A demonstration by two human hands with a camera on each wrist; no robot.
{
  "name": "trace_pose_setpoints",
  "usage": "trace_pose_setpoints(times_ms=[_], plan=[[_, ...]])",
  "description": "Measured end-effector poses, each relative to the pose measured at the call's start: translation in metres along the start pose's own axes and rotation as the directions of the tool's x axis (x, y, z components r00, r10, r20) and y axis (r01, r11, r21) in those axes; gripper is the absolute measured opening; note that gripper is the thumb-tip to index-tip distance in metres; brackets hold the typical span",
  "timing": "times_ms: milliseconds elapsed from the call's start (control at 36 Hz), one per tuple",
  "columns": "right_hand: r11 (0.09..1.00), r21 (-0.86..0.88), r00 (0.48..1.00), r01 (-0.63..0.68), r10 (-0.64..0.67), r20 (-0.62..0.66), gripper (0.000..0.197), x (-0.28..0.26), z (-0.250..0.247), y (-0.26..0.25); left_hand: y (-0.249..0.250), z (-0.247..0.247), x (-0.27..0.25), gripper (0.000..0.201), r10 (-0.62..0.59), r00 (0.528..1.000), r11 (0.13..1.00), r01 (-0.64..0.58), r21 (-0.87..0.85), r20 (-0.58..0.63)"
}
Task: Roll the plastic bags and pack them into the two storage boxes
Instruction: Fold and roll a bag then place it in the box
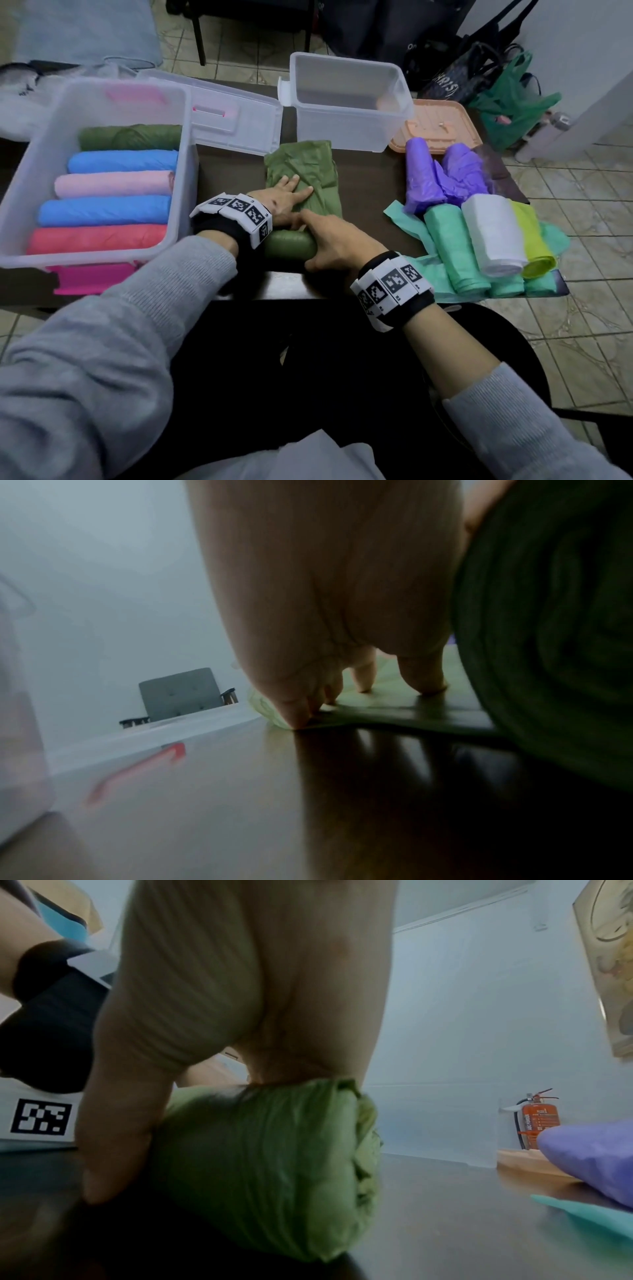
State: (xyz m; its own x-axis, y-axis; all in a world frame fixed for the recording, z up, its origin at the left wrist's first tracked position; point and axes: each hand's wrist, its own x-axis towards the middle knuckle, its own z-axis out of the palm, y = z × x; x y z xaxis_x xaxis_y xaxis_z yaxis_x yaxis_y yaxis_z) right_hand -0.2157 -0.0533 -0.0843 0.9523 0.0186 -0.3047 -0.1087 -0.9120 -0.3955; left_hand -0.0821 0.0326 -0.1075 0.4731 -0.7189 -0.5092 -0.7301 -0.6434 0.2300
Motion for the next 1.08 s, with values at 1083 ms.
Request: trace_pose_setpoints(times_ms=[1083], plan=[[0.971, -0.202, 0.919, -0.131, 0.042, -0.392, 0.031, 0.012, -0.003, 0.012, 0.007, -0.002, -0.051, 0.053, -0.09, 0.979, 0.906, 0.004, -0.423, -0.182]])
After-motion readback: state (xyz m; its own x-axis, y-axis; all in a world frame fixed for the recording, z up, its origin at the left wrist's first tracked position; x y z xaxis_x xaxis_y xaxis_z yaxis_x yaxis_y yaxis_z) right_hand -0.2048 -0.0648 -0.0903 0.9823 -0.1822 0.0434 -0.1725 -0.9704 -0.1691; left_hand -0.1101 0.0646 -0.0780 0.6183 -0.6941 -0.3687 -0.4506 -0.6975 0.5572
